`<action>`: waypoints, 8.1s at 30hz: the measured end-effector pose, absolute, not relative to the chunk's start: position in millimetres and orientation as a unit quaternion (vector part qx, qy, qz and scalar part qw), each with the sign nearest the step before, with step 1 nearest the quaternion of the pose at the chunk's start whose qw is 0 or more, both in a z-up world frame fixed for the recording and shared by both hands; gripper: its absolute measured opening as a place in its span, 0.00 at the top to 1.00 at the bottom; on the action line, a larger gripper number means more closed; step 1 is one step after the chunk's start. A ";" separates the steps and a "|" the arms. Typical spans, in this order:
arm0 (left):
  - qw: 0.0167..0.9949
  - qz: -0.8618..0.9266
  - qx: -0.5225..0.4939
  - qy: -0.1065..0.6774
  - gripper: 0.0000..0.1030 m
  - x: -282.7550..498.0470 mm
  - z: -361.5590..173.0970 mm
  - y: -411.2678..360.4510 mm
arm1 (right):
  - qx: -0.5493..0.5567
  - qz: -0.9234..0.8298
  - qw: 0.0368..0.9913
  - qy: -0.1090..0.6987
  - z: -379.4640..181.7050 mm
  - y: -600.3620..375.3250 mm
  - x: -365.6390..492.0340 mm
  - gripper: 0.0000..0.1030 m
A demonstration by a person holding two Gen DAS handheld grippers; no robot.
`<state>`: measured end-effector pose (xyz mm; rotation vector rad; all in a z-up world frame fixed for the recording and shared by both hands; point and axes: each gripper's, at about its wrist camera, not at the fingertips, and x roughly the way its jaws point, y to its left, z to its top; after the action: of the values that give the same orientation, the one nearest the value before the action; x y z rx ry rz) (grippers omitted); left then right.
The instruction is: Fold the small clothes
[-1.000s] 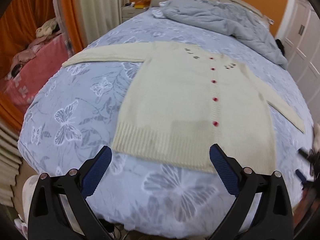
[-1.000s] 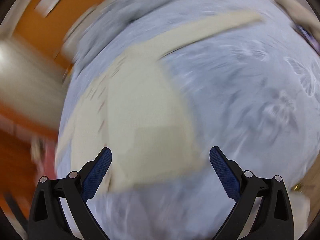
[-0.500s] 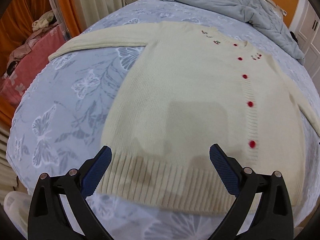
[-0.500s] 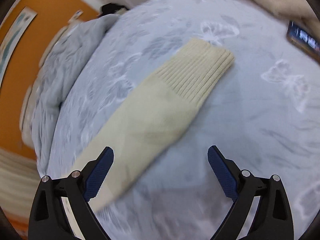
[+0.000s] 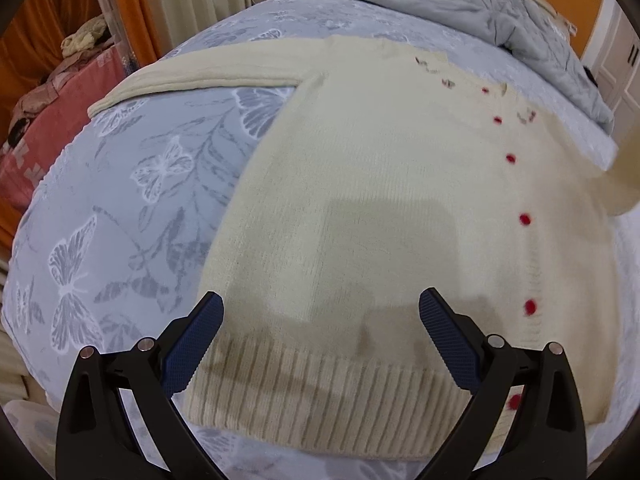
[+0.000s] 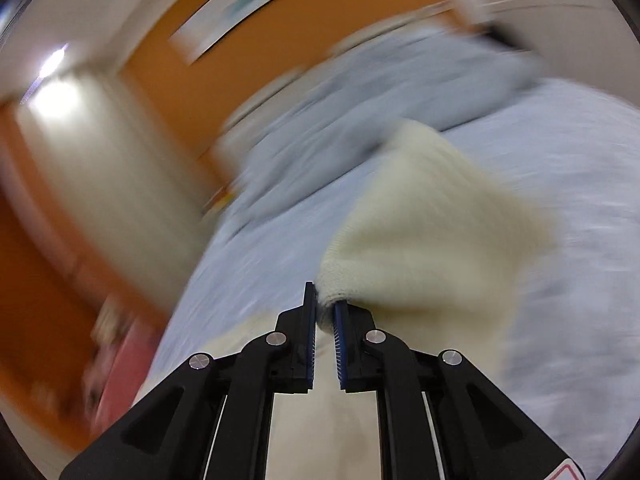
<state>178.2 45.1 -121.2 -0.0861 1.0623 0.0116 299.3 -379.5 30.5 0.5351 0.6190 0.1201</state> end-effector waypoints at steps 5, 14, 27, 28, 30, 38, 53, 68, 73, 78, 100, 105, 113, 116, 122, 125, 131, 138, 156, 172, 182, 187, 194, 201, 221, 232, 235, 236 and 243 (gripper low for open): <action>0.867 -0.030 -0.086 0.491 0.05 201.5 -97.1 43.7 | 0.167 0.128 0.874 0.438 -59.0 -239.6 348.1 0.87; 0.835 -0.101 -0.210 0.498 0.05 329.7 -103.3 17.6 | 0.216 0.014 0.886 0.409 -87.0 -305.8 259.3 0.45; 0.838 -0.083 -0.218 0.493 0.93 417.8 -128.6 -16.6 | 0.323 -0.088 0.856 0.393 -117.9 -414.9 281.2 0.50; 0.846 -0.091 -0.223 0.475 0.93 416.4 -117.1 -11.6 | 0.316 -0.085 0.867 0.377 -108.7 -409.7 281.2 0.50; 0.864 -0.089 -0.215 0.447 0.93 414.1 -103.2 -3.6 | 0.313 -0.062 0.885 0.338 -90.6 -399.4 272.3 0.51; 0.858 -0.066 -0.173 0.480 0.90 415.3 -156.5 1.6 | 0.263 -0.055 0.864 0.426 -116.3 -376.5 298.5 1.00; 0.846 0.062 -0.357 0.391 0.14 360.4 -136.9 201.1 | 0.177 -0.002 0.872 0.456 -87.7 -283.5 191.4 0.67; 0.843 0.142 -0.368 0.366 0.91 422.1 -84.9 319.3 | 0.227 0.003 0.830 0.510 -111.0 -212.8 89.1 0.53; 0.914 -0.048 -0.240 0.325 0.90 411.4 23.6 156.5 | 0.249 -0.007 0.834 0.493 -107.2 -226.4 91.6 0.53; 0.887 -0.193 -0.179 0.379 0.85 382.9 14.9 -6.4 | 0.264 -0.025 0.839 0.475 -105.1 -246.1 89.7 0.53; 0.858 -0.095 -0.234 0.446 0.16 291.6 -149.5 57.2 | -0.011 0.034 0.886 0.463 -82.8 -148.0 349.5 0.41; 0.865 -0.103 -0.205 0.446 0.15 282.9 -156.5 60.5 | 0.095 0.024 0.884 0.456 -83.8 -177.9 374.9 0.91; 0.864 -0.107 -0.206 0.447 0.14 284.7 -155.4 61.5 | 0.385 -0.014 0.813 0.438 -139.3 -314.7 313.2 0.88; 0.838 -0.112 -0.297 0.443 0.14 297.7 -141.7 74.3 | 0.408 -0.010 0.809 0.424 -130.7 -324.8 308.7 0.62; 0.791 -0.062 -0.399 0.460 0.16 363.9 -146.0 89.0 | 0.443 -0.038 0.801 0.401 -130.5 -343.0 314.5 0.60; 0.782 -0.028 -0.407 0.470 0.59 388.0 -148.8 89.1 | 0.406 -0.035 0.822 0.399 -111.0 -339.2 325.0 0.90; 0.801 -0.020 -0.380 0.463 0.70 388.6 -166.2 85.6 | 0.381 -0.048 0.846 0.370 -108.7 -358.7 320.4 0.92; 0.841 -0.036 -0.316 0.438 0.70 381.0 -166.7 76.8 | 0.386 -0.050 0.845 0.367 -129.4 -366.0 308.7 0.92; 0.893 -0.032 -0.234 0.384 0.68 363.7 -169.2 57.2 | 0.289 -0.049 0.863 0.411 -147.7 -343.6 350.2 1.00; 0.843 -0.060 -0.238 0.478 0.08 199.3 -126.7 153.3 | 0.312 -0.165 0.793 0.496 -95.1 -355.6 14.0 0.32; 0.810 -0.064 -0.286 0.508 0.06 113.0 -158.9 155.6 | 0.329 -0.080 0.797 0.500 -124.6 -315.2 14.5 0.13; 0.810 -0.046 -0.268 0.519 0.25 126.2 -153.8 136.8 | 0.356 -0.058 0.802 0.477 -129.8 -303.9 33.2 0.34; 0.776 -0.064 -0.300 0.552 0.87 136.4 -133.3 134.2 | 0.409 -0.067 0.801 0.432 -93.6 -300.4 10.9 0.92; 0.795 -0.104 -0.277 0.530 0.92 86.2 -70.3 152.9 | 0.390 -0.033 0.828 0.402 -29.5 -290.3 -33.4 0.93; 0.745 -0.158 -0.176 0.623 0.92 -161.8 -9.2 194.9 | 0.252 0.084 0.775 0.574 15.2 -248.3 -285.7 0.93; 0.852 -0.176 -0.145 0.471 0.92 -26.9 57.4 145.7 | 0.332 0.074 0.859 0.383 61.1 -309.9 -161.8 0.93; 0.860 -0.144 -0.139 0.469 0.92 40.0 29.5 124.6 | 0.365 0.039 0.854 0.368 27.5 -330.4 -104.4 0.93; 0.855 -0.137 -0.141 0.480 0.92 66.0 13.3 116.2 | 0.374 0.030 0.850 0.370 15.8 -333.7 -88.3 0.93; 0.831 -0.054 -0.129 0.539 0.90 158.5 -81.2 94.4 | 0.377 -0.044 0.821 0.427 -63.2 -343.7 12.1 0.87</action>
<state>158.5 94.4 -81.2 -0.2737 1.1437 -0.1147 12.1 -343.7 -63.2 0.8025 0.9092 -0.0929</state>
